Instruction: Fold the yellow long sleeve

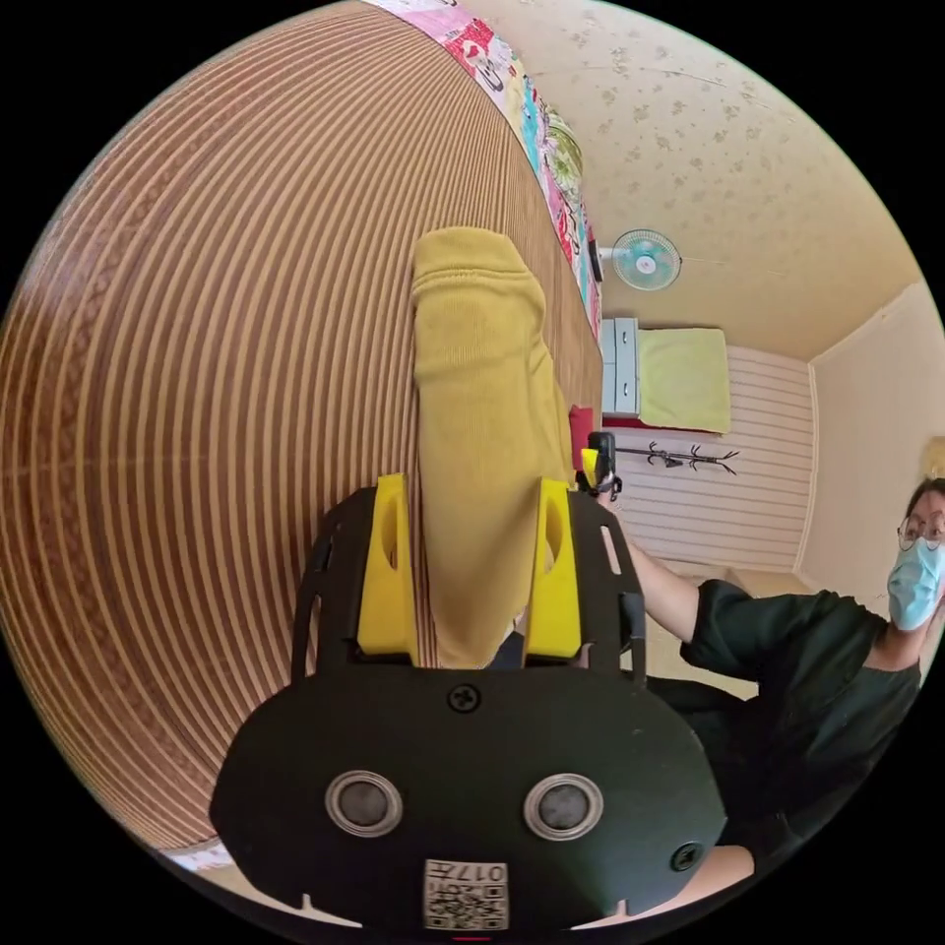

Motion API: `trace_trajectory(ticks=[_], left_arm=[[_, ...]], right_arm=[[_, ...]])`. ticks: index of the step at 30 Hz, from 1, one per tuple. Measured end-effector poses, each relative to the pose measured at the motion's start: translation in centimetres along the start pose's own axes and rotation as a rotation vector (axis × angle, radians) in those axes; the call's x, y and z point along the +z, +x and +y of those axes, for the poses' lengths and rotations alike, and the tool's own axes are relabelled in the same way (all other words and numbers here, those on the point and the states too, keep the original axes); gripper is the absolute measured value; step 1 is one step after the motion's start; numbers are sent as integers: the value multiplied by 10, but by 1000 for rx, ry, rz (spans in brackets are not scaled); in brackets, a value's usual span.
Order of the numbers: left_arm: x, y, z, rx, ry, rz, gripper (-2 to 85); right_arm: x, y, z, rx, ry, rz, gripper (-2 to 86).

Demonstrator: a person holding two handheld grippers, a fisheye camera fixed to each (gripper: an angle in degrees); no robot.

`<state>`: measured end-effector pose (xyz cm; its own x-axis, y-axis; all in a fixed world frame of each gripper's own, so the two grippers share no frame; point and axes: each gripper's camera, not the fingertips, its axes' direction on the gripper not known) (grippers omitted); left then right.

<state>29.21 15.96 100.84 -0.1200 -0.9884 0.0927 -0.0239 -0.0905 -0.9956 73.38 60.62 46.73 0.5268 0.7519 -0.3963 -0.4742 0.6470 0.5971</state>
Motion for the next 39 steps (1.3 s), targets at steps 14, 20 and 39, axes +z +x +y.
trace_trajectory(ticks=[14,20,39], left_arm=[[81,168,41,19,-71,-168,110],[-35,290,86,72,41,-321,110],[-76,211,4,-206,314,-738,123]], right_arm=[[113,-116,51,-24,-163,-87,114],[222,-269,39,-155,-240,-178,111],[675,-501,-119,-129,-157,175,87]])
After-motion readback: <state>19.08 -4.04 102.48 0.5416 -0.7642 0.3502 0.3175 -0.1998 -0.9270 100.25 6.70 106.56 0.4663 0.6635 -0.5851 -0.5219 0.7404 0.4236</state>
